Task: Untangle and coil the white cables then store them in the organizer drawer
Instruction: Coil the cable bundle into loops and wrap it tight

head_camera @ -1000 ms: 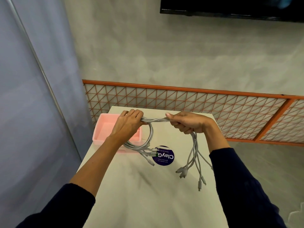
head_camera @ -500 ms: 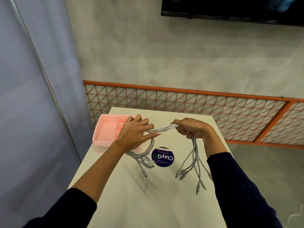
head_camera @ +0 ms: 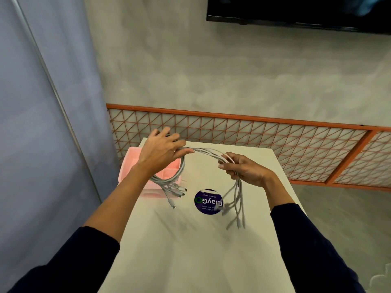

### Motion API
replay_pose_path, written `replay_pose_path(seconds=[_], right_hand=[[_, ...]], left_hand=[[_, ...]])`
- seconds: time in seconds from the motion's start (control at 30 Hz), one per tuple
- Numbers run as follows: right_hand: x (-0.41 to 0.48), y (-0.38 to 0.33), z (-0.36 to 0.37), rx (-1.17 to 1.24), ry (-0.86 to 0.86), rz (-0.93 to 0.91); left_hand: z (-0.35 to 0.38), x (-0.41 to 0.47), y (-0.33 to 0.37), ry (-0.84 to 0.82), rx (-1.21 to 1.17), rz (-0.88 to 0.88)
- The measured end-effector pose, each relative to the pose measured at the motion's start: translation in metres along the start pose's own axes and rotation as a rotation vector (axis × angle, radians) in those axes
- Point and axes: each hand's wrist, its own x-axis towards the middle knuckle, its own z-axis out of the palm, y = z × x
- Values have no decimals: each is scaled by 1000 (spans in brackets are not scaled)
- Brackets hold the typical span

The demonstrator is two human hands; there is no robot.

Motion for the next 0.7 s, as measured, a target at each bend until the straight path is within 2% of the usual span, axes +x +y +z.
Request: replay_pose_path(seconds=[0.13,0.23,0.33,0.43,0.6,0.7], right_hand=[[-3,8,-6,-137,142,7],[-4,19,-8,-119,319,-48],[-3,24,-1,-70,412,-126],[-2,20,5,-77,444,-80],[3,25,7,-270,482,78],[2,25,10,-290,477,71]], left_hand=[[-2,-3,-6,17,21,-41],[-5,-5,-12,-1,26,-76],[-4,-8,-13,-28,30,-70],[-2,-12,-13,-30,34,-85],[-1,-13,-9,-37,7,-70],[1,-15,-6,-35,-3,-86]])
